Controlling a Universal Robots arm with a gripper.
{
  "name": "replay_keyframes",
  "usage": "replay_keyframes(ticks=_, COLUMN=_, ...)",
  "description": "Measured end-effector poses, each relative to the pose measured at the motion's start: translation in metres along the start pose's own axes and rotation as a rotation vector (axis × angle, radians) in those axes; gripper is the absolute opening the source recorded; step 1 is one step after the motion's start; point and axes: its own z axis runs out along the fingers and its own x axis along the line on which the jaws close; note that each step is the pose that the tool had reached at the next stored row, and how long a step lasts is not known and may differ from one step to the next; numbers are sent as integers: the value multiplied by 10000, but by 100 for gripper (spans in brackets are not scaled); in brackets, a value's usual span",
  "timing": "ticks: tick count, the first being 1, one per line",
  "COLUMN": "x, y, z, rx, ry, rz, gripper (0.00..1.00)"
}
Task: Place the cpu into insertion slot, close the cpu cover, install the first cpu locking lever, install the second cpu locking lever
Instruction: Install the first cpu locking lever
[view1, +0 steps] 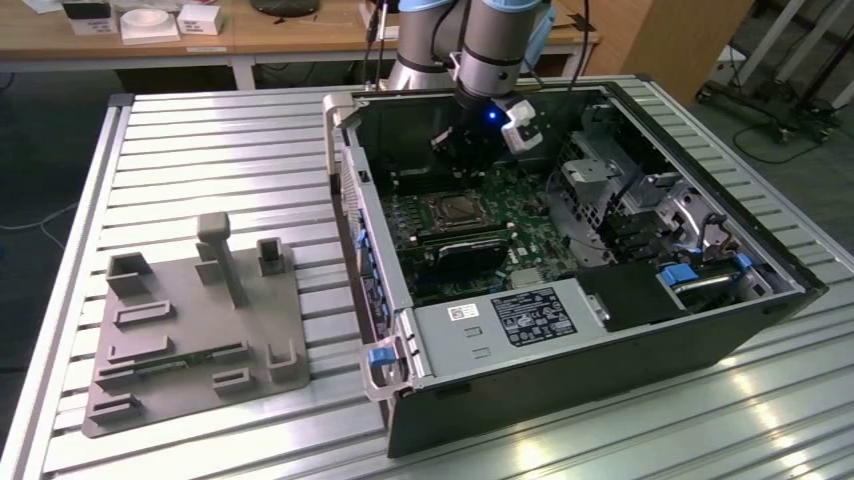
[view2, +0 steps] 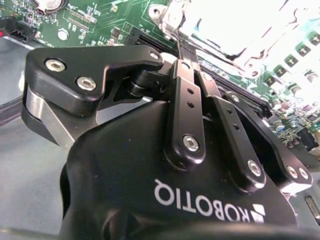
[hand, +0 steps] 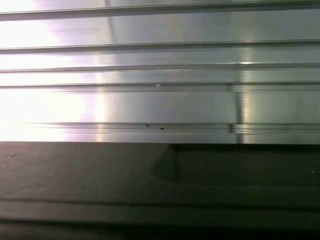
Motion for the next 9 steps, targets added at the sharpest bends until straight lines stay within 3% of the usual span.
replay_keyframes(ticks=5, x=0, y=-8, z=10, rx=-115, ry=2, rz=-1, gripper=10)
replay_keyframes(ticks=9, x=0, y=-18, z=24, rx=-145, ry=1, rz=0, gripper=10)
